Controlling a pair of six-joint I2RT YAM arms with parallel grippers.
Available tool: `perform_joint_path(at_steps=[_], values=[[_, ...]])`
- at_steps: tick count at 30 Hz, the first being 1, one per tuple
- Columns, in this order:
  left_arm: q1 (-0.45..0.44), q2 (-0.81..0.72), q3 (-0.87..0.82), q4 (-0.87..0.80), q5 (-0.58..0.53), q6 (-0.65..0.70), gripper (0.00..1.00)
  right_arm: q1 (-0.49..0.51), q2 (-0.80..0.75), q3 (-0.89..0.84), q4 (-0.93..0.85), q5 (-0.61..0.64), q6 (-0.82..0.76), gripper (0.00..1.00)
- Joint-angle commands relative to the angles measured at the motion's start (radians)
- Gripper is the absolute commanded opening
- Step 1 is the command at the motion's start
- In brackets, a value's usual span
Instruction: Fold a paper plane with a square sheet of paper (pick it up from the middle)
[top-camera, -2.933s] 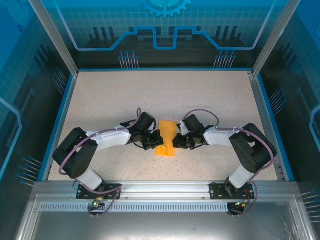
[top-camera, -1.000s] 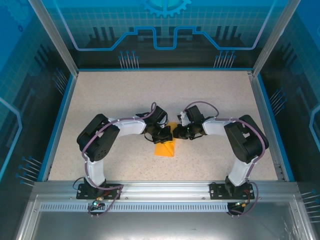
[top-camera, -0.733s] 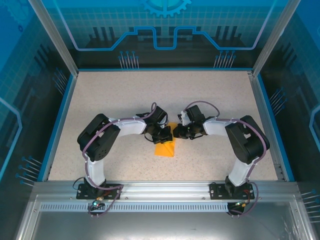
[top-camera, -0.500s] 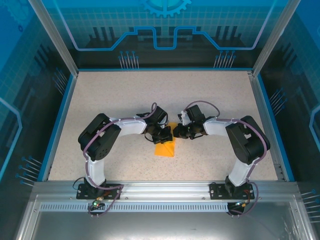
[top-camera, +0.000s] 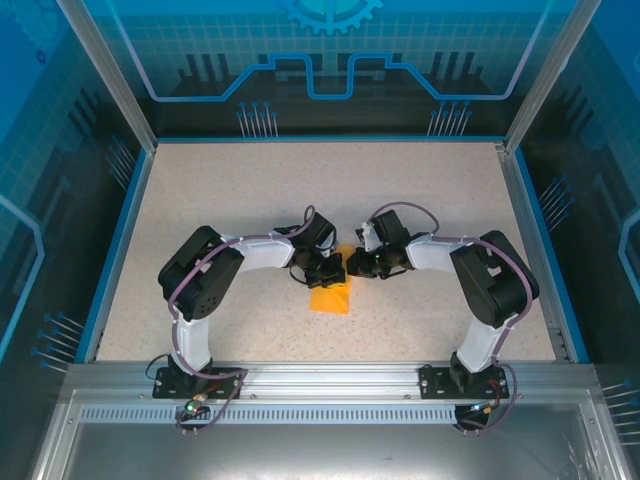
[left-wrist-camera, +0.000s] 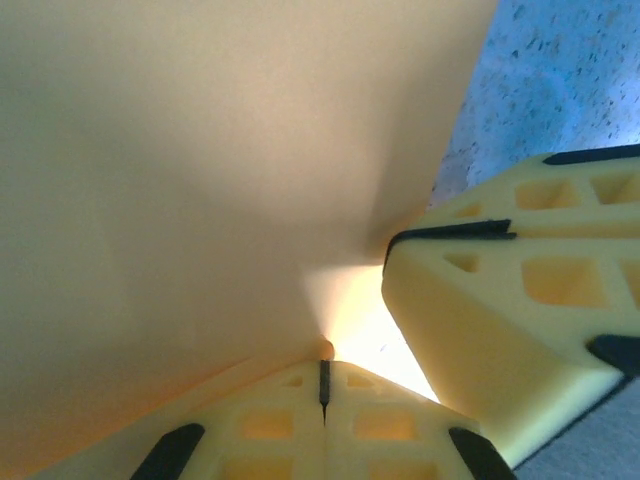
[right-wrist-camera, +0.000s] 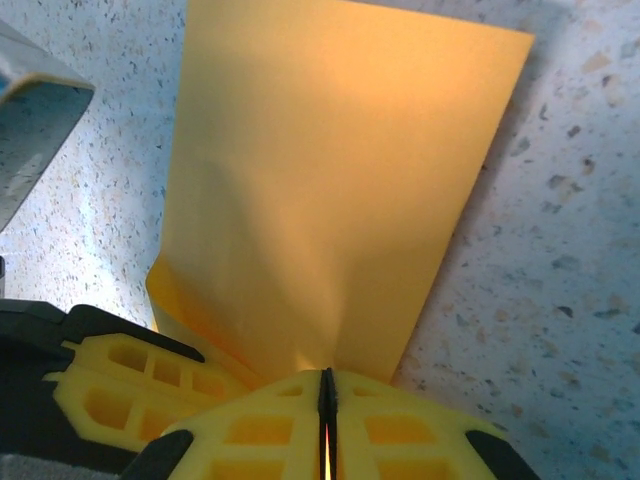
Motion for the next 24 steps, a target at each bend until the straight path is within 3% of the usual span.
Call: perform_joint_path(at_steps=[1,24], values=[[-0.010,0.019,0.025,-0.015,0.024,0.019,0.01,-0.006,0.021,0.020,-0.034,0.013,-0.019,0.11],[-0.009,0.014,0.027,-0.068,-0.022,0.035,0.01,0.004,0.015,0.020,-0.063,0.036,-0.036,0.11]])
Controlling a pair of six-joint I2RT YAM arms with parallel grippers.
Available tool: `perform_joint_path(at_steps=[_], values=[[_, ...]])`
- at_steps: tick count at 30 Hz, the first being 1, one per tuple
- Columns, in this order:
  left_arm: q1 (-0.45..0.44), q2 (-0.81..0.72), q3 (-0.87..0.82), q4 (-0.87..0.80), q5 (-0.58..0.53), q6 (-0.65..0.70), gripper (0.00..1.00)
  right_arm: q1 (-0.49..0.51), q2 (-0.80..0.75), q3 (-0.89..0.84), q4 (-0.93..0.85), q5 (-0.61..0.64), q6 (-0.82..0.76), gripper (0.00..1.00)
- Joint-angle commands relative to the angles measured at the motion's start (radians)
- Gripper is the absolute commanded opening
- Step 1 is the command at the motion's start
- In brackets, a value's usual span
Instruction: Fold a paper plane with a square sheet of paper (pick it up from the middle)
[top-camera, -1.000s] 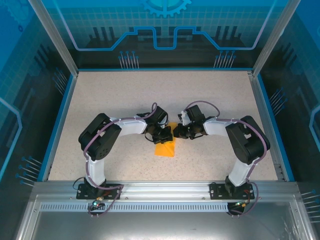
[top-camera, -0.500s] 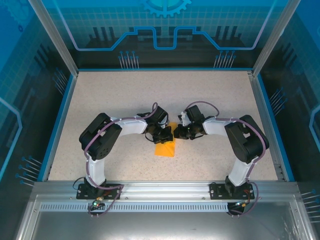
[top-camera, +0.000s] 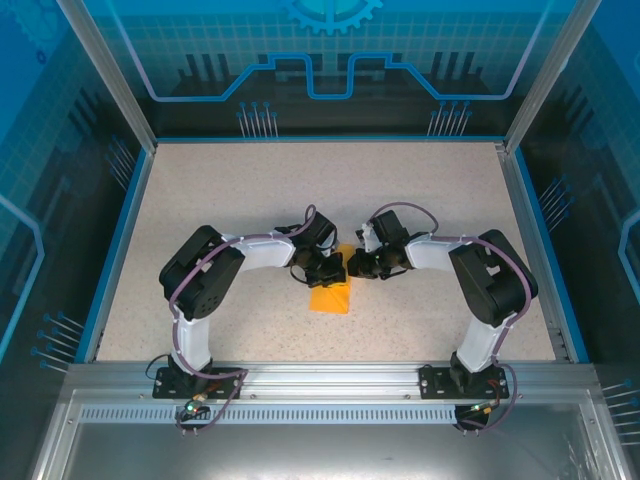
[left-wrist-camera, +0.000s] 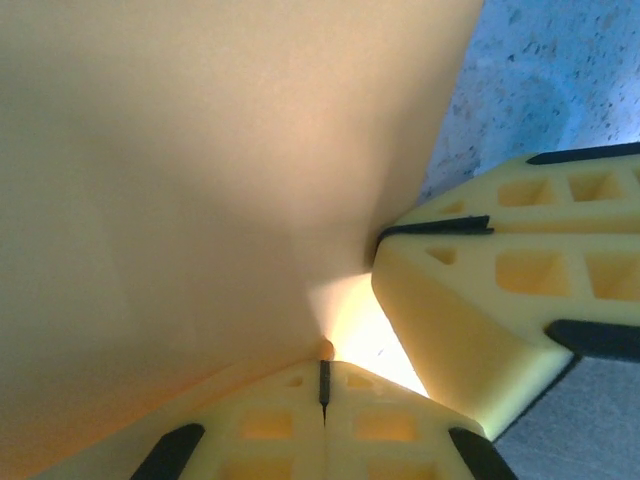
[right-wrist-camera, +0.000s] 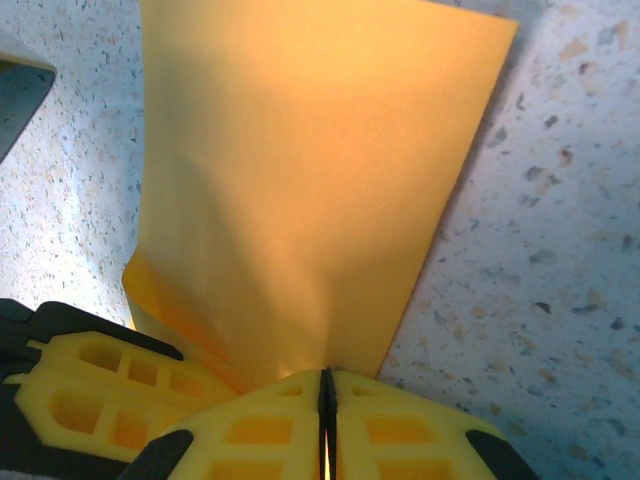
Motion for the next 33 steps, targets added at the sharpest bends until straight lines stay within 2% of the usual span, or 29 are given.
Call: perform_joint_path(at_steps=[1,20,28,33], values=[[-0.009,0.005,0.012,-0.057,-0.024,0.030,0.01,0.004,0.006,0.015,-0.044,0.020,-0.018,0.11],[-0.010,0.042,0.004,-0.046,-0.043,0.036,0.01,0.002,-0.048,0.008,-0.045,0.009,-0.012,0.12],[-0.010,0.055,0.002,-0.044,-0.045,0.038,0.01,0.002,-0.179,-0.065,-0.061,-0.003,0.008,0.13],[-0.009,0.062,0.005,-0.045,-0.047,0.039,0.02,0.066,-0.257,-0.154,-0.046,-0.022,0.073,0.13]])
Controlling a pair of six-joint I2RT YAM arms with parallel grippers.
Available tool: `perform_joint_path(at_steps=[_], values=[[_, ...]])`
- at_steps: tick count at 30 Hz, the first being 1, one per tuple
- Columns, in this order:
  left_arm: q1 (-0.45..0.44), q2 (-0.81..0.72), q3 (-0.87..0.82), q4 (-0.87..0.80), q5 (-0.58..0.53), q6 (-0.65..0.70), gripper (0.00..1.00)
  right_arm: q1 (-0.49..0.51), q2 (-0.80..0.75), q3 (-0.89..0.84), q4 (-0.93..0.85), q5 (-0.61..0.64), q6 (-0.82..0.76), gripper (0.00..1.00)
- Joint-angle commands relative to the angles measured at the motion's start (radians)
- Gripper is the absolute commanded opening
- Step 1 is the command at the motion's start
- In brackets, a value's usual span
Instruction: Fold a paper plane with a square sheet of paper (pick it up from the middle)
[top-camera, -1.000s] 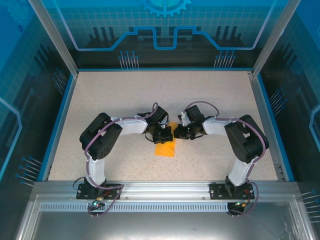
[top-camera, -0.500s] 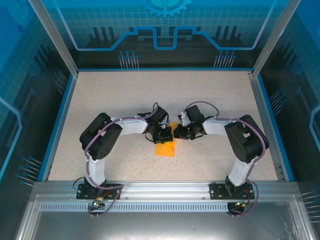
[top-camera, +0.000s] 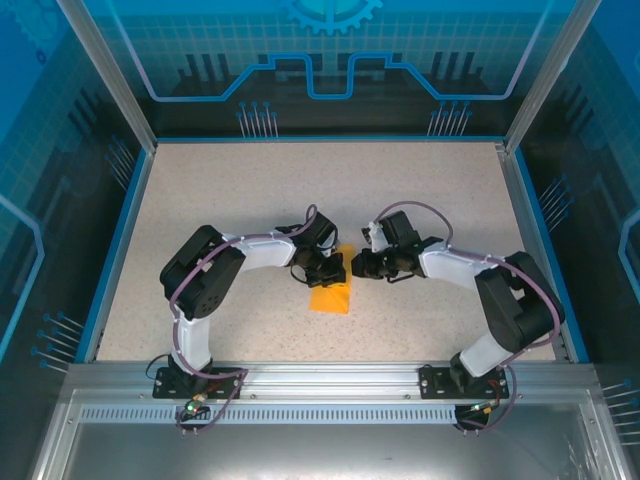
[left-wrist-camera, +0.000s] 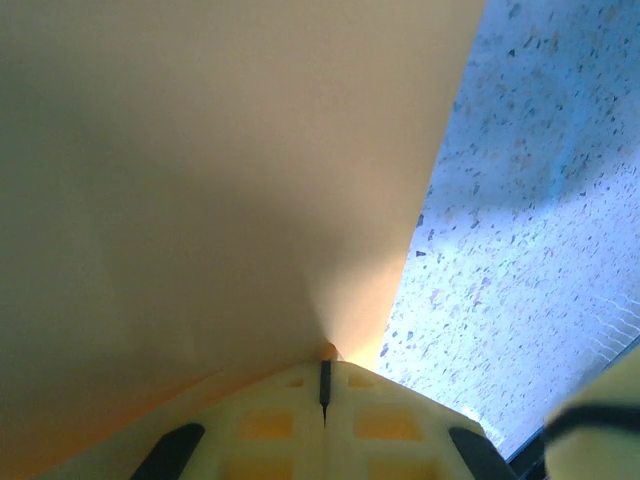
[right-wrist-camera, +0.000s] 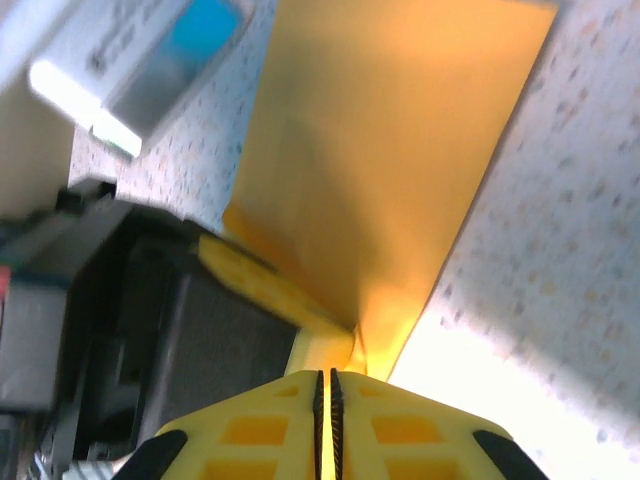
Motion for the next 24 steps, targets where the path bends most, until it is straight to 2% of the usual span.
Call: perform_joint_path(at_steps=[1,5,11,24], values=[[-0.007,0.056,-0.003,-0.039,-0.040,0.019,0.03,0.067,-0.054,-0.074,-0.011,-0.018,0.064,0.13],[-0.007,0.063,-0.006,-0.035,-0.037,0.016,0.04,0.123,-0.088,-0.130,0.023,0.005,0.115,0.12],[-0.007,0.070,-0.002,-0.036,-0.027,0.021,0.07,0.154,-0.030,-0.124,0.089,0.006,0.135,0.12],[-0.008,0.065,0.000,-0.041,-0.028,0.027,0.07,0.165,0.018,-0.106,0.057,0.067,0.111,0.11]])
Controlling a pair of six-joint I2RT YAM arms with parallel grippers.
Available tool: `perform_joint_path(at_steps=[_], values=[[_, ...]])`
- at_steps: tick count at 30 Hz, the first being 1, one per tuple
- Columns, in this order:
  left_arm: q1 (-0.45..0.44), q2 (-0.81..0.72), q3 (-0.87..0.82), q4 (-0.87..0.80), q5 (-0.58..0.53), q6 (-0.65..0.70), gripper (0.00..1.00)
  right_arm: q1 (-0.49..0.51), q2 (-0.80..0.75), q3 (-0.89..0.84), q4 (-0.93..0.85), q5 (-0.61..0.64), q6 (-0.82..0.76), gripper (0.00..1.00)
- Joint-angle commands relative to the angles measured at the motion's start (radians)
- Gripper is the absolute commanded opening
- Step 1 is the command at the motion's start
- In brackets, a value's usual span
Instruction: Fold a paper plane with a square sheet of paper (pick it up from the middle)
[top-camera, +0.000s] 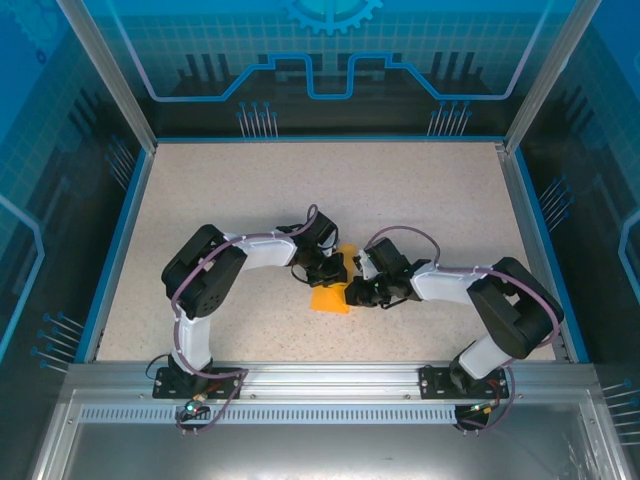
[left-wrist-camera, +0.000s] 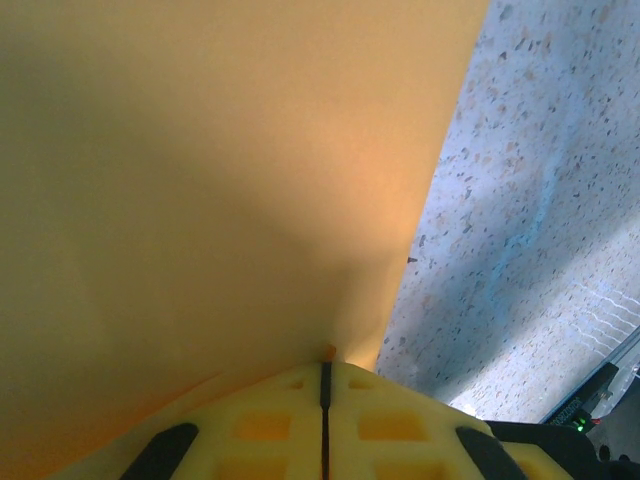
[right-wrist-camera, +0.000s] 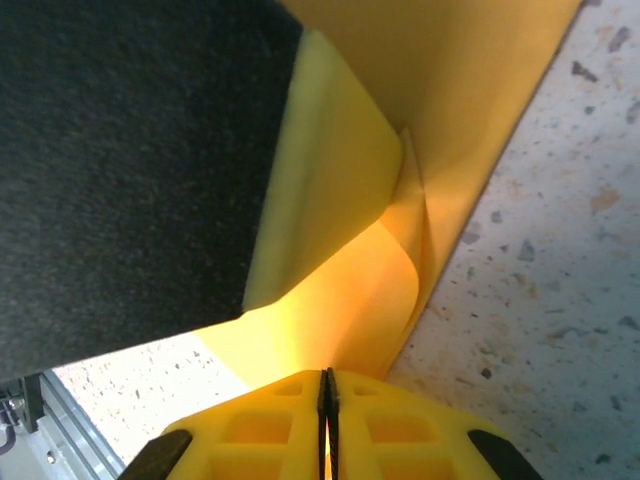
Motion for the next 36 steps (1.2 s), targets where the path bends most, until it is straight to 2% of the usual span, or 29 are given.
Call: perform_joint_path(at_steps=[1,18,27,36], values=[[-0.007,0.054,-0.008,-0.044,-0.038,0.026,0.08,0.015,0.016,0.023,-0.030,0.031,-0.014,0.11],[-0.007,0.057,0.004,-0.042,-0.032,0.026,0.11,0.019,0.019,0.071,-0.122,0.087,-0.061,0.11],[-0.008,0.058,-0.008,-0.036,-0.034,0.024,0.11,0.022,-0.011,0.055,-0.009,-0.010,0.004,0.11],[-0.008,0.061,-0.009,-0.034,-0.034,0.021,0.11,0.051,0.034,0.039,0.020,-0.008,0.018,0.11]])
